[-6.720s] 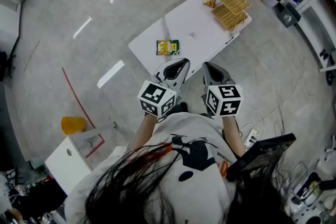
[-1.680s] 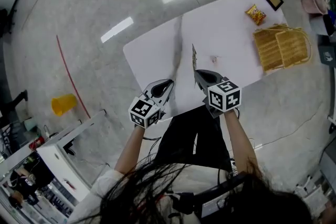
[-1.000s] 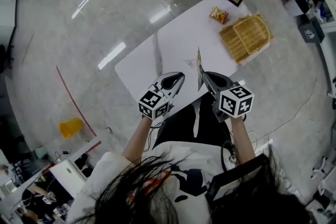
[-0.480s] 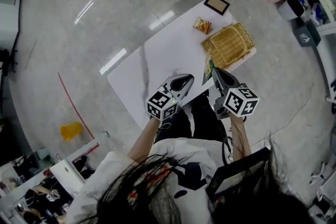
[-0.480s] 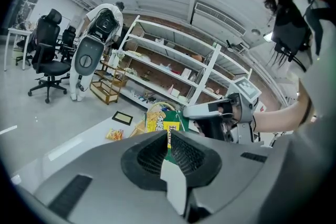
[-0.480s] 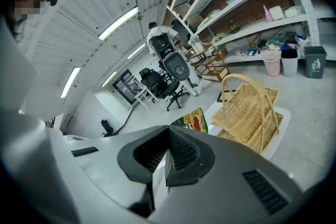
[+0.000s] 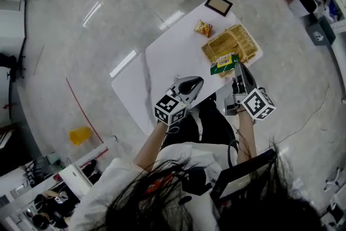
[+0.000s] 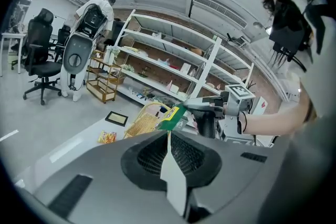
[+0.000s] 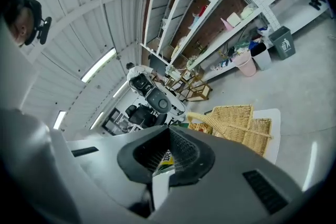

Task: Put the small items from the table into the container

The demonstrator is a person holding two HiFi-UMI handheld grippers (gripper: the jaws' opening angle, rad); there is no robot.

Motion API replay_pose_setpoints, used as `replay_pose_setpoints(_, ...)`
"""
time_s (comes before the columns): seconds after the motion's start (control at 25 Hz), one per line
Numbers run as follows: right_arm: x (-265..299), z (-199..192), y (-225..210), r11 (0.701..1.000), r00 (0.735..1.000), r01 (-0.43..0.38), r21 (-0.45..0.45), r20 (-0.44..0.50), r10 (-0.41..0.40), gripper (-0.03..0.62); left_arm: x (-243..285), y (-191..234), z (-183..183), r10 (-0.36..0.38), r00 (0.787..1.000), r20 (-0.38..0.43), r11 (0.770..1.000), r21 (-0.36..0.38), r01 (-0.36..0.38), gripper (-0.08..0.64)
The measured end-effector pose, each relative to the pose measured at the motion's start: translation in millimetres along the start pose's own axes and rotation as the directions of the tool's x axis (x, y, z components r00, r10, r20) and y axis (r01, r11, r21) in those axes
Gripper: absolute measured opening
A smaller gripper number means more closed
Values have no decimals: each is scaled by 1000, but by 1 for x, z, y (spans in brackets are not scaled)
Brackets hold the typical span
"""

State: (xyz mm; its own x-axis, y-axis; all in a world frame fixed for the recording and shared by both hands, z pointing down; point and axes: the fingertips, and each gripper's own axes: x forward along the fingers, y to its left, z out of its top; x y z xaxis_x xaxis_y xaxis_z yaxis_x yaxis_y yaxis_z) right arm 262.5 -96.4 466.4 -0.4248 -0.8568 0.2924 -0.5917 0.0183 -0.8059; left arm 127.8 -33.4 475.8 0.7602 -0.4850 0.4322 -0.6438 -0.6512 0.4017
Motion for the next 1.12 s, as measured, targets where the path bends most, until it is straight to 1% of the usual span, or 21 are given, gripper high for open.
replay_pose_setpoints(0.08,-3,7,-7,1000,1000,16,-10,21,-16,12,4,0,1,0,1000,-7,1000,1,0,12)
replay_pose_setpoints(0.12,-3,6,-12,999,999,31,-22,17,-31,12,7,0,1,0,1000,-10,1000,1,0,12)
replay_pose_setpoints(0.24,1,-9,-37,990,993,106,-89,-33,-110,12,15,1,2,0,1000,-21,1000,-1,0,12)
replay_pose_setpoints(0.32,4,-24,-57,979,982,168,-114,-71,-176,12,21,1,3,-2,1000,-26,1000,-3,1,12)
replay_pose_setpoints(0.4,4,-29,-77,969,968,234,-86,-71,-240,12,28,0,3,-6,1000,-31,1000,-6,6,12)
replay_pose_setpoints(0.48,3,-23,-94,954,954,297,-35,-43,-298,12,33,-2,4,-10,999,-35,1000,-5,10,12)
replay_pose_setpoints(0.56,6,-20,-107,944,943,328,-25,-39,-329,12,36,-2,3,-9,999,-35,1000,-4,9,12)
replay_pose_setpoints(0.72,17,-23,-119,932,932,346,-106,-78,-355,14,36,0,-2,-4,999,-33,1000,-20,3,12)
replay_pose_setpoints(0.8,18,-23,-120,934,930,345,-92,-99,-353,15,34,2,-4,-6,999,-32,1000,-28,6,12)
replay_pose_setpoints(0.88,14,-21,-121,935,930,346,-72,-107,-353,62,30,5,-5,-6,1000,-30,1000,-31,5,12)
replay_pose_setpoints(1.0,4,-21,-119,941,935,331,-72,-107,-337,138,25,10,-6,-3,1000,-26,1000,-30,2,12)
replay_pose_setpoints(1.12,-6,-18,-108,947,944,310,-79,-90,-317,147,19,15,-6,0,1000,-21,1000,-27,-1,12)
